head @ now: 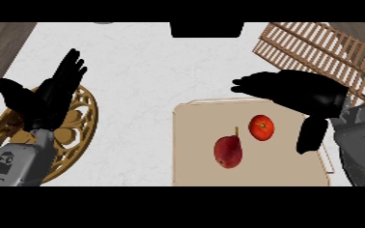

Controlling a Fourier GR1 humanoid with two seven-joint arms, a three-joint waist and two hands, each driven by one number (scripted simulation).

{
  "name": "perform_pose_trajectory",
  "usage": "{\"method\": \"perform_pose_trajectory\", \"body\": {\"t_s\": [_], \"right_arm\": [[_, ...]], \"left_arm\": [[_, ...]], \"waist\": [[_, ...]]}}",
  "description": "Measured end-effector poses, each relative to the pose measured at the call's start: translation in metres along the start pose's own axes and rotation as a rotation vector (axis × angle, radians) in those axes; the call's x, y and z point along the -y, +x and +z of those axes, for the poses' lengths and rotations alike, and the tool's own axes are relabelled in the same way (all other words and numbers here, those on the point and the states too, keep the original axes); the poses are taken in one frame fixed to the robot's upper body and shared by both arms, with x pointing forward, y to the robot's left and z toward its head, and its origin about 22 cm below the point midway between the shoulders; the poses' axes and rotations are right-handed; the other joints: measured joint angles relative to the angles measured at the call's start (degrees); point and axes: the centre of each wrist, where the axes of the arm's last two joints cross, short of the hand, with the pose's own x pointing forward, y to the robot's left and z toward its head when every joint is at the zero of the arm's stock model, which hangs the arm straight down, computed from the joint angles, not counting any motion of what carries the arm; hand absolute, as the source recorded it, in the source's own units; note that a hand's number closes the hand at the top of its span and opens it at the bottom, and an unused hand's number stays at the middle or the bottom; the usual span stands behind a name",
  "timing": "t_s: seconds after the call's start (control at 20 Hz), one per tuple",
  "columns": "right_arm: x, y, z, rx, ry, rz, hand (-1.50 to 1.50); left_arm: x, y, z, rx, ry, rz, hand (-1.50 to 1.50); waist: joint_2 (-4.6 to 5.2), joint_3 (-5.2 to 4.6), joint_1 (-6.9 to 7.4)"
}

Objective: Pick the tomato from the tray and place it in the tiered shelf

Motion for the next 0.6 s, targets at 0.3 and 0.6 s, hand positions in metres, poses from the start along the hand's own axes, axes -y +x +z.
{"method": "perform_pose_trajectory", "body": {"t_s": [0.3,0.6], "right_arm": [[-0.021,0.009,-0.009,-0.104,0.048,0.133,-1.5],[-0.044,0.008,-0.009,-0.165,0.063,0.202,-1.5]], "left_arm": [[0.001,0.002,-0.005,0.001,-0.005,-0.005,0.0],[-0.002,0.001,-0.001,0.004,0.0,-0.011,0.0]], "waist": [[0.1,0.0,0.17],[0.1,0.01,0.27]]}}
